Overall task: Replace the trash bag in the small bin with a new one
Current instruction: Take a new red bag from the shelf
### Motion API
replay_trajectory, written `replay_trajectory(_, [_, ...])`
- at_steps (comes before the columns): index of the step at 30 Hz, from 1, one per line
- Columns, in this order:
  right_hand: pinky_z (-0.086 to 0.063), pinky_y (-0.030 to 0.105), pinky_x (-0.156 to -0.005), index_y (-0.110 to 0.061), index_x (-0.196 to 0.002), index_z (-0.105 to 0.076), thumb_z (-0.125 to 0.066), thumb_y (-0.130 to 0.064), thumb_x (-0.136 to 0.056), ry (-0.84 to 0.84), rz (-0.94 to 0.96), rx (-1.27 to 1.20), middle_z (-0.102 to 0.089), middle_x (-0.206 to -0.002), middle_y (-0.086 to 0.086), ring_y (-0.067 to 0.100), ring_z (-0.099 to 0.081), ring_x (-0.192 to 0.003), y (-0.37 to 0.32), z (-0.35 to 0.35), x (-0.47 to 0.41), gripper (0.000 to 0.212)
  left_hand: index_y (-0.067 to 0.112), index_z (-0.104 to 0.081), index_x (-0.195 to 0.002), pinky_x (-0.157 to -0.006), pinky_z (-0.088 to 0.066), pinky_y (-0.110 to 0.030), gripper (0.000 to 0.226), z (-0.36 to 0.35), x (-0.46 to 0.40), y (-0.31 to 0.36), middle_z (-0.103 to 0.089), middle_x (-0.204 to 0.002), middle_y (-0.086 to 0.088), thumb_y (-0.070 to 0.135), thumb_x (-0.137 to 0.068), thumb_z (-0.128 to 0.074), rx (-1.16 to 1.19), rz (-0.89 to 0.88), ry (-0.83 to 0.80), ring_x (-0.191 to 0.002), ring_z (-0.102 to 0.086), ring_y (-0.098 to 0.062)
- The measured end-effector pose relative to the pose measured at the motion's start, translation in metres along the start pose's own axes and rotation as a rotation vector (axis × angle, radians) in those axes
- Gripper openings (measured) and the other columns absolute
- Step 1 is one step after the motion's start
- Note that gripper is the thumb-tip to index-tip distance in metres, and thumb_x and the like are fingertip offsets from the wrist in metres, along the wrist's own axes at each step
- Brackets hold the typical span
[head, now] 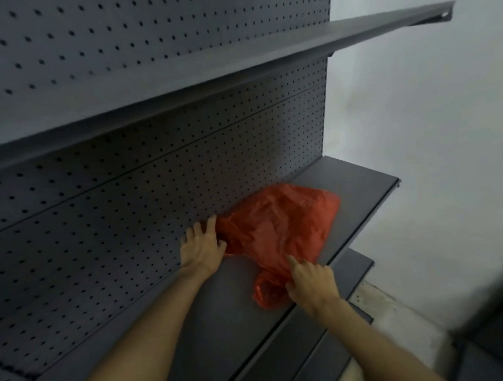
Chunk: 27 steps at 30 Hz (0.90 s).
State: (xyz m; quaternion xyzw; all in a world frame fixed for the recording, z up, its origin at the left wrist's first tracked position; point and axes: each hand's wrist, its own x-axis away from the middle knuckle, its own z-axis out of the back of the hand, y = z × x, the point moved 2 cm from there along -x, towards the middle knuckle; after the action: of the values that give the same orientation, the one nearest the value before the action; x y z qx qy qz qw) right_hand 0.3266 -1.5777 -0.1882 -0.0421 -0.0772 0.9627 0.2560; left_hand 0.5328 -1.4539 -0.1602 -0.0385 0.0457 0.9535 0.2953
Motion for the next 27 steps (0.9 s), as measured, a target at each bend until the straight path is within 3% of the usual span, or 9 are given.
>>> replay_trajectory(3, [-0.045, 0.038, -0.074, -0.017, -0.131, -0.04, -0.048, -0.022, -0.091, 0.007, -0.032, 0.03, -0.062, -0.115, 0.01, 0.036, -0.064, -0.097, 0.021, 0.006, 0.008, 0.041, 0.035, -0.002, -0.154, -0.103, -0.039, -0.048, 0.081, -0.009, -0.005, 0.013, -0.042, -0.143, -0.02, 0.041, -0.093, -0.055, 0.001, -0.011, -0.083, -0.127, -0.045, -0.037])
replay_trajectory(5, [-0.046, 0.041, -0.073, -0.015, -0.126, -0.042, -0.049, -0.017, -0.091, 0.009, -0.076, 0.013, -0.06, -0.116, 0.012, 0.039, -0.063, -0.096, 0.038, 0.012, 0.012, 0.036, 0.039, 0.0, -0.154, -0.095, -0.045, -0.045, 0.082, -0.015, -0.008, 0.024, -0.053, -0.135, -0.017, 0.036, -0.094, -0.057, 0.066, -0.032, -0.121, -0.116, -0.056, -0.033])
replay_trajectory(8, [-0.048, 0.046, -0.075, -0.014, -0.118, -0.045, -0.053, -0.012, -0.087, 0.064, -0.154, -0.09, -0.054, -0.119, 0.016, 0.042, -0.062, -0.095, 0.068, 0.021, 0.019, 0.031, 0.037, -0.02, -0.151, -0.082, -0.056, -0.042, 0.065, -0.021, -0.009, 0.048, -0.067, -0.118, -0.01, 0.02, -0.097, -0.051, 0.254, -0.129, -0.125, -0.094, -0.067, -0.029])
replay_trajectory(11, [-0.047, 0.046, -0.076, -0.009, -0.111, -0.047, -0.05, -0.009, -0.087, 0.183, -0.282, -0.203, -0.051, -0.111, 0.019, 0.043, -0.06, -0.091, 0.099, 0.033, 0.03, 0.024, 0.027, -0.048, -0.138, -0.091, -0.052, -0.044, 0.047, -0.016, -0.007, 0.085, -0.065, -0.123, -0.011, 0.008, -0.096, -0.042, 0.441, -0.238, -0.065, -0.107, -0.064, -0.032])
replay_trajectory(16, [-0.051, 0.049, -0.068, 0.002, -0.09, -0.055, -0.049, 0.001, -0.082, 0.364, -0.461, -0.274, -0.05, -0.09, 0.021, 0.044, -0.057, -0.072, 0.153, 0.052, 0.054, 0.01, 0.025, -0.05, -0.138, -0.103, -0.045, -0.048, 0.044, -0.003, 0.008, 0.166, -0.061, -0.13, -0.012, 0.013, -0.096, -0.043, 0.51, -0.372, -0.076, -0.119, -0.057, -0.036])
replay_trajectory(22, [-0.052, 0.04, -0.077, 0.001, -0.088, -0.067, -0.049, -0.008, -0.08, 0.457, -0.643, -0.32, -0.055, -0.094, 0.017, 0.037, -0.059, -0.078, 0.207, 0.085, 0.101, 0.022, 0.032, -0.044, -0.139, -0.102, -0.046, -0.052, 0.049, 0.004, 0.036, 0.256, -0.06, -0.128, -0.01, 0.017, -0.093, -0.055, 0.705, -0.521, -0.159, -0.118, -0.057, -0.034])
replay_trajectory(27, [-0.036, 0.027, -0.067, -0.004, -0.071, -0.067, -0.05, -0.028, -0.087, 0.488, -0.757, -0.384, -0.055, -0.085, 0.012, 0.021, -0.05, -0.07, 0.244, 0.094, 0.141, 0.033, 0.028, -0.049, -0.137, -0.1, -0.047, -0.043, 0.051, 0.001, 0.063, 0.317, -0.059, -0.128, -0.009, 0.023, -0.088, -0.063, 0.706, -0.595, -0.24, -0.116, -0.058, -0.031])
